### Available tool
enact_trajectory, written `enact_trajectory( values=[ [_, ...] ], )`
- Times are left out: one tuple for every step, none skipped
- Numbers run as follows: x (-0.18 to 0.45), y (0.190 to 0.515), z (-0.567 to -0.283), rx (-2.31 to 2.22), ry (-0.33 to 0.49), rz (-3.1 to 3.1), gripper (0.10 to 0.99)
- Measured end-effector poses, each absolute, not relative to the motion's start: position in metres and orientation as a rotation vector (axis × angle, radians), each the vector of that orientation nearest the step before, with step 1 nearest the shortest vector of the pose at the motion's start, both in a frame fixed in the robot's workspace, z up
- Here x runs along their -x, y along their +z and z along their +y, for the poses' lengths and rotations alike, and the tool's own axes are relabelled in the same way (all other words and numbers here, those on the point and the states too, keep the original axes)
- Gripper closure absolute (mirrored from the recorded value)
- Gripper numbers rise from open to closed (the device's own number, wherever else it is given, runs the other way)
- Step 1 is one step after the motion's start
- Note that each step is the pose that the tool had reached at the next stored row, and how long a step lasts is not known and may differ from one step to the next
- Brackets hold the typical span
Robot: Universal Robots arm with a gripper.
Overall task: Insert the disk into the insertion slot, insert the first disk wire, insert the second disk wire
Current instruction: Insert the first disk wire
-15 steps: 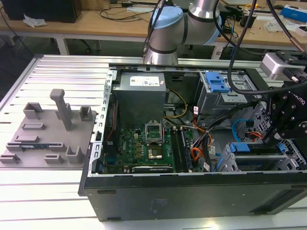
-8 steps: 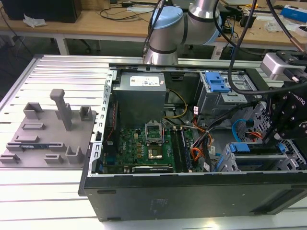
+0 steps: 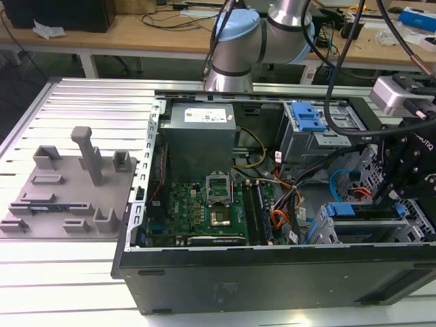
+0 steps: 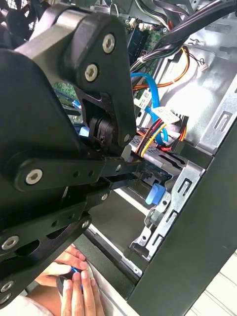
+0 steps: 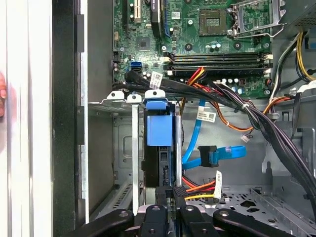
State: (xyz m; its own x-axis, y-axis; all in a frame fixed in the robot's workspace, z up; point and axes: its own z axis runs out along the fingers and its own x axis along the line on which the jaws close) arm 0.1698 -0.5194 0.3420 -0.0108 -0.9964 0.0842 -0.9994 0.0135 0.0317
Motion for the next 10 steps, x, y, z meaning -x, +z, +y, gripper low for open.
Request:
enact_trajectory(
  values=[
    [-0.1698, 0.3416, -0.5194, -2.153, 0.055, -2.173, 0.922],
    [-0.1698, 0.3408, -0.5194, -2.155, 0.055, -2.169, 0.922],
    [-0.1699, 0.3402, -0.5194, -2.157, 0.055, -2.167, 0.922],
    [-0.1699, 0.3393, -0.5194, -2.16, 0.055, -2.164, 0.922],
    [-0.1699, 0.3385, -0.5194, -2.162, 0.055, -2.162, 0.922],
    [-0.1699, 0.3378, -0.5195, -2.164, 0.055, -2.16, 0.922],
    [-0.17, 0.3361, -0.5195, -2.168, 0.056, -2.156, 0.922],
    [-0.17, 0.3341, -0.5195, -2.172, 0.057, -2.151, 0.922],
    [-0.1699, 0.3334, -0.5195, -2.175, 0.057, -2.149, 0.922],
    [-0.1698, 0.3327, -0.5194, -2.177, 0.053, -2.15, 0.922]
  ],
)
